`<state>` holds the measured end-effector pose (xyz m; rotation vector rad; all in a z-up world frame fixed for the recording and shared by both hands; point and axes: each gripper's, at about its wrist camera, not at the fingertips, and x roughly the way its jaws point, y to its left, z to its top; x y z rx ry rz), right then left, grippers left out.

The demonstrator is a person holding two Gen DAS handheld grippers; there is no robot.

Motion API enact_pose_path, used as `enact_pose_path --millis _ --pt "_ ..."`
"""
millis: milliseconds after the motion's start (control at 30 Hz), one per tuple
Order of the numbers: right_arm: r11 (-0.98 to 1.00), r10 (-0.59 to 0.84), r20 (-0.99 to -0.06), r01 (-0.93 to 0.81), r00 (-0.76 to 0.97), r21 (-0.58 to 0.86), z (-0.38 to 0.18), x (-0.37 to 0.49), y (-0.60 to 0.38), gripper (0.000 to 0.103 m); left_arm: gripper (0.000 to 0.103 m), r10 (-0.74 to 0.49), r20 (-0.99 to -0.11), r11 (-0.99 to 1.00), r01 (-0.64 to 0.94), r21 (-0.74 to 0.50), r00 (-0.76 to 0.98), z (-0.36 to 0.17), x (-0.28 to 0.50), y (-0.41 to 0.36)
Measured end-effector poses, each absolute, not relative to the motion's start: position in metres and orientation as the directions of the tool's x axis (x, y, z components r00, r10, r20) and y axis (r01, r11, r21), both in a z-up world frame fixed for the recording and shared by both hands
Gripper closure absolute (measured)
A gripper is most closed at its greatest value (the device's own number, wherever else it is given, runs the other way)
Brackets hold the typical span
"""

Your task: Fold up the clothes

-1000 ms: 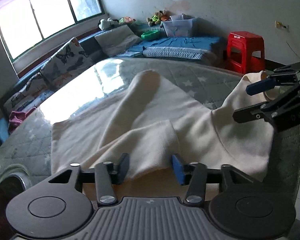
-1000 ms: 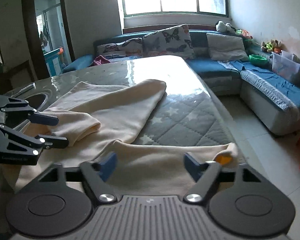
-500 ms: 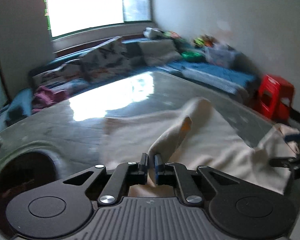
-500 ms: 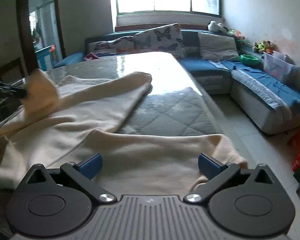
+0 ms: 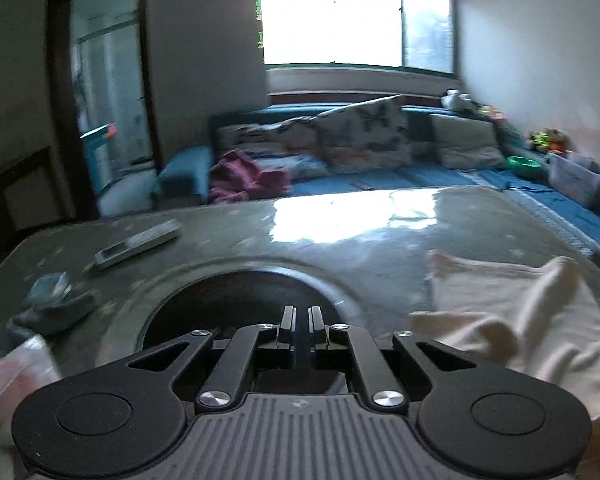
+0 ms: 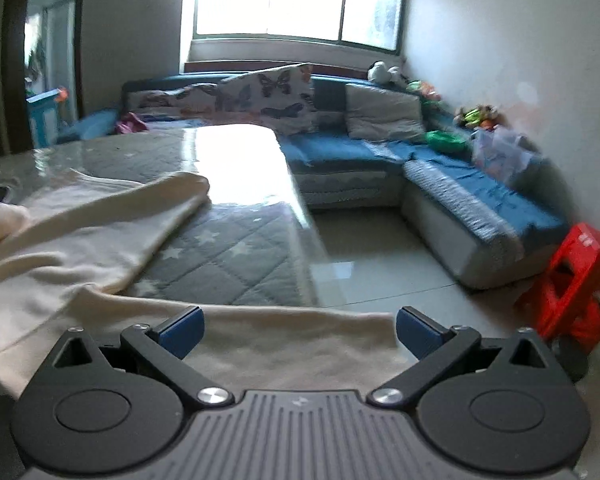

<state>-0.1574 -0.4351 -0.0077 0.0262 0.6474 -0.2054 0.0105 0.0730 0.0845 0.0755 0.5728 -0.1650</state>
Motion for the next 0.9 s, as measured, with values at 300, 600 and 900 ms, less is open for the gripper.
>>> enact_pose_path --millis 300,600,900 --pt "0.985 -0.088 -0.639 0.161 0.764 0.057 -0.024 -0.145 -0.421 0.000 0.092 -0.257 -0.633 0.957 0.283 -0.063 0.730 0.060 0.004 0.042" --pt "0.984 -0.091 -0.616 0.165 0.783 0.066 -0.034 -0.134 -0.398 0.000 0.047 -0.295 -0.676 0.954 0.254 -0.162 0.675 0.044 0.024 0.005" --pt "0.984 -0.128 -0.591 0.177 0.797 0.025 -0.040 -0.134 -0.390 0.000 0.035 -0.320 -0.712 0.933 0.077 -0.352 0.625 0.043 0.050 0.010"
